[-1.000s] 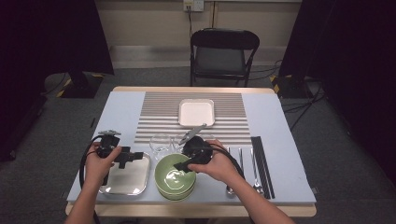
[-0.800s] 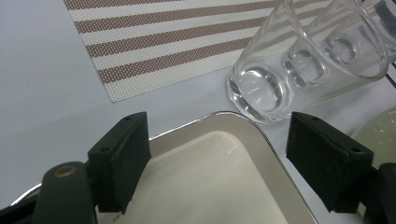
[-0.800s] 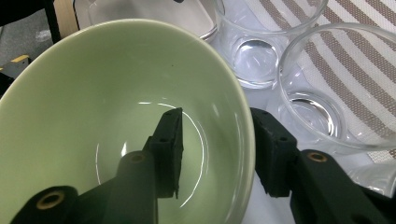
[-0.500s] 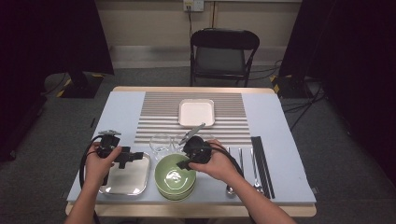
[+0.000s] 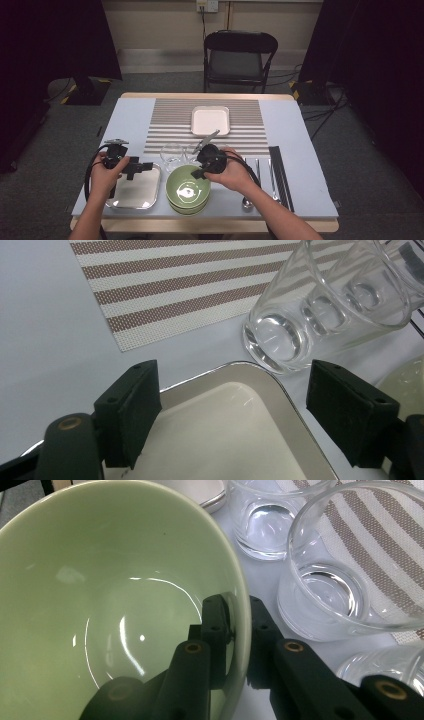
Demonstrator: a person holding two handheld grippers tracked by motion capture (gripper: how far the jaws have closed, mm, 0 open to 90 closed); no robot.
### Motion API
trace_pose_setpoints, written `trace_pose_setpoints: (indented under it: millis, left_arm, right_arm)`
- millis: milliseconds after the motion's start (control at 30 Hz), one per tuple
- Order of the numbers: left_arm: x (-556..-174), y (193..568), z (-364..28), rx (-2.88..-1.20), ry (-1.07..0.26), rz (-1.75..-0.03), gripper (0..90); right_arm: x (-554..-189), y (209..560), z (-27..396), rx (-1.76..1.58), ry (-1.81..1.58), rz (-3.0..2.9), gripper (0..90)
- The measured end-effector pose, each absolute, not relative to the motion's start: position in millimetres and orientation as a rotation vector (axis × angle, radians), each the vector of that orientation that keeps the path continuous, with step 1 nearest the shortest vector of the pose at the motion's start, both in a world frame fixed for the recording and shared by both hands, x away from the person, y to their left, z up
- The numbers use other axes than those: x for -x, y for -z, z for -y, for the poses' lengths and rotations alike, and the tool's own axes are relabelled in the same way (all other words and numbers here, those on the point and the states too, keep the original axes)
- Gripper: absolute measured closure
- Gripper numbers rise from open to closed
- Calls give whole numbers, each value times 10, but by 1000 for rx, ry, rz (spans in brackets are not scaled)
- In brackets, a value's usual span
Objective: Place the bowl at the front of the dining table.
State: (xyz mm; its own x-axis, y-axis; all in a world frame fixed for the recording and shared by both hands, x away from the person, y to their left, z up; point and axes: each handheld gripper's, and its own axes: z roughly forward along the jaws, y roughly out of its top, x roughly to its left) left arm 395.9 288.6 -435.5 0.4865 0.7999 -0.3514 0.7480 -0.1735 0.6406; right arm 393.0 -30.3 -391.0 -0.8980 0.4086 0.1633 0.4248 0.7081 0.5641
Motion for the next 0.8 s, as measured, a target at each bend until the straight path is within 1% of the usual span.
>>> trace_pose_setpoints:
  millis: [800]
  left_arm:
    - [-3970, 4366, -2881, -1942, -78, -1278, 215]
  right_arm:
    - [-3975, 3727, 370, 750, 1000, 2802, 849]
